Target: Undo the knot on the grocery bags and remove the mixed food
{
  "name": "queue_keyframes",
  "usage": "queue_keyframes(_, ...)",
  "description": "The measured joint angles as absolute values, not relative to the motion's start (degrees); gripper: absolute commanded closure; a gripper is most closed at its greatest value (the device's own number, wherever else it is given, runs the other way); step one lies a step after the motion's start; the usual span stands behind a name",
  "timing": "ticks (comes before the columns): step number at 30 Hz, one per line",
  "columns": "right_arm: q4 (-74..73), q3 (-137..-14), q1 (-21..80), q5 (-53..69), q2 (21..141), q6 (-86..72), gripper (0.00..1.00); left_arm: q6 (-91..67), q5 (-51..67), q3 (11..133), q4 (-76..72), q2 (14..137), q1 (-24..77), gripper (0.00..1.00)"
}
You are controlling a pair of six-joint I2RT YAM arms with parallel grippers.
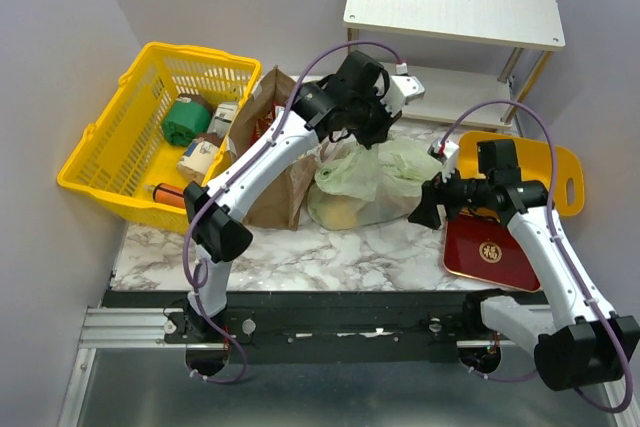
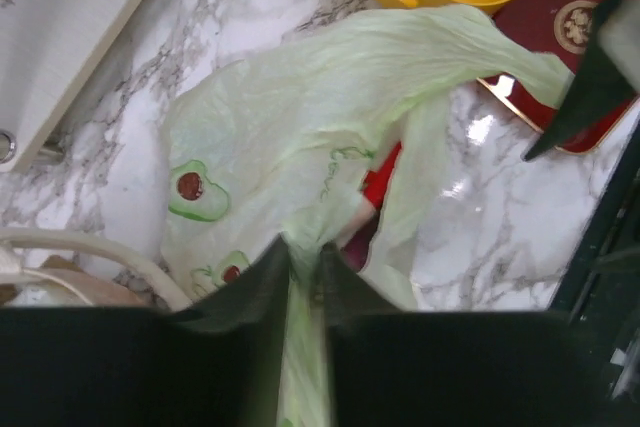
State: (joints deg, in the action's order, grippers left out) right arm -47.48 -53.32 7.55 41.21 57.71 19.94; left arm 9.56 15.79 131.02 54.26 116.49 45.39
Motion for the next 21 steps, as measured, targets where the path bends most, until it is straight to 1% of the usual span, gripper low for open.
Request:
queue_keyframes(2,-46.4,-53.5,7.6,41.2,59.7,19.6,0.24,10.4,17.0,128.6,54.9,113.6,45.4,1.0)
queue_keyframes(5,-44.9,-55.4,7.6,40.7,63.7,18.6,0.32,11.3,19.5,123.1,55.8,109.7,45.0,1.0)
queue_keyframes(8,-43.3,-59.5,7.6,40.6,68.5,17.5,0.44,12.6,22.6,114.6,56.8,105.2,44.7,1.0)
queue_keyframes(9,-42.7,-61.0,7.6,40.8,70.2,17.3,0.53,13.0,23.8,111.3,56.8,103.4,44.7,1.0)
queue_keyframes(11,-41.5,-64.1,7.6,41.4,73.4,16.9,0.64,13.7,25.6,105.3,57.1,100.1,44.6,1.0)
queue_keyframes(12,-40.8,-65.3,7.6,41.7,75.1,16.7,0.72,13.9,26.3,102.9,57.5,98.7,44.5,1.0)
queue_keyframes(14,-39.9,-67.1,8.1,41.9,77.8,17.4,0.75,13.9,27.4,100.2,58.2,97.4,44.5,1.0)
queue_keyframes(17,-40.3,-66.9,11.3,40.9,80.6,21.1,0.76,14.0,29.3,97.2,58.4,96.6,44.5,1.0)
queue_keyframes(21,-40.0,-59.8,18.9,37.4,80.9,26.1,0.75,15.4,30.9,95.2,59.7,96.5,44.5,1.0)
